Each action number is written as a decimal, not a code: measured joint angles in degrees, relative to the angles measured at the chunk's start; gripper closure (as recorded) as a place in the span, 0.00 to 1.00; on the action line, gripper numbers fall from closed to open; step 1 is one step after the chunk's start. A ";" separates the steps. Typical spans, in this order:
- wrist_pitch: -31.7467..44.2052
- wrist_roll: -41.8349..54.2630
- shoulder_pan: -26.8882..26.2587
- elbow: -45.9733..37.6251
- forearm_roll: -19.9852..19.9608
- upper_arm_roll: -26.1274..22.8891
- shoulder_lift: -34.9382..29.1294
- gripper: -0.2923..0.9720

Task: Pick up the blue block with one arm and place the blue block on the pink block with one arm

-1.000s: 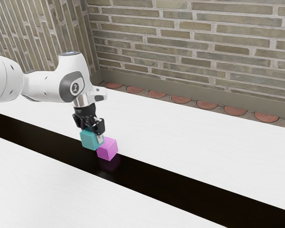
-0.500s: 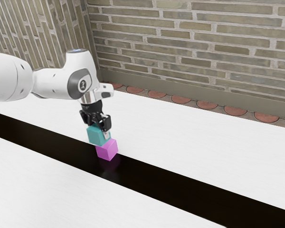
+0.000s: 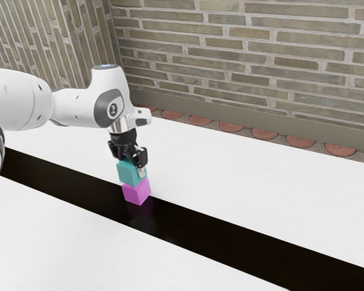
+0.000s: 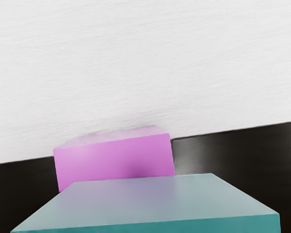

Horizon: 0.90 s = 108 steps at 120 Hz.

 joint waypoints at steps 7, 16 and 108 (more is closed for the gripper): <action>0.00 0.13 -0.03 0.18 -0.35 0.00 0.30 0.50; 0.01 0.28 -0.05 0.05 -0.64 0.00 0.43 0.50; 3.04 3.06 0.60 -0.49 -1.81 0.35 1.08 0.50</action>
